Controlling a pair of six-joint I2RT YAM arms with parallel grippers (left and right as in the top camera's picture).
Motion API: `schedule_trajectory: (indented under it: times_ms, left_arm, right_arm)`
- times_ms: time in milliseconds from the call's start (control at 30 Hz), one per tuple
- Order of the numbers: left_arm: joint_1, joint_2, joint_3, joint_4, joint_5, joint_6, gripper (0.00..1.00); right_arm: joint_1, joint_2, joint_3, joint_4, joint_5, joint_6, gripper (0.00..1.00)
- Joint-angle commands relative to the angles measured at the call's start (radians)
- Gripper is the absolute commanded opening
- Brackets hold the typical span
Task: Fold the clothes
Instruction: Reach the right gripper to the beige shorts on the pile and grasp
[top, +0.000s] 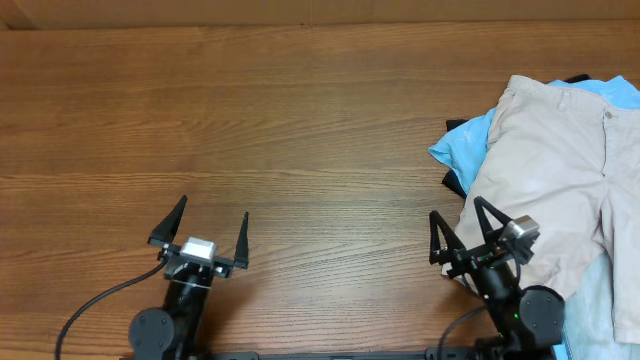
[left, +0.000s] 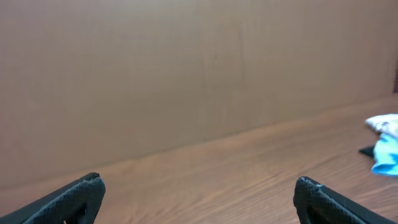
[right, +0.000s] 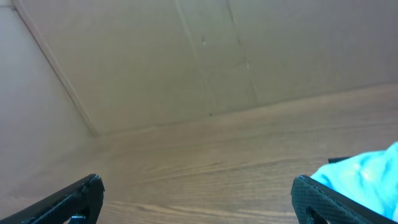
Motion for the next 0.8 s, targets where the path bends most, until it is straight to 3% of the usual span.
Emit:
schedule_trajectory:
  times_ms: [0,200,433,633,767]
  left_arm:
    - [0.006,0.032,0.151,-0.054,-0.006,-0.005,1.0]
    - [0.006,0.266,0.489,-0.36,-0.056,0.002,1.0]
    - [0.006,0.667,0.905,-0.714,-0.01,0.002,1.0]
    - [0.006,0.965,1.188,-0.961,0.049,0.002,1.0]
    - [0.006,1.125,1.295,-1.094,0.073,0.002,1.0]
  right_arm:
    - [-0.003,0.034,0.158,-0.074,0.007,-0.007,1.0]
    - [-0.003,0.276,0.469,-0.424,0.069,-0.021,1.0]
    - [-0.003,0.779,0.881,-0.768,0.13,-0.062,1.0]
    - [-0.003,1.175,1.197,-0.881,0.105,-0.118,1.0]
    - [-0.016,1.348,1.273,-0.856,0.144,-0.135,1.0]
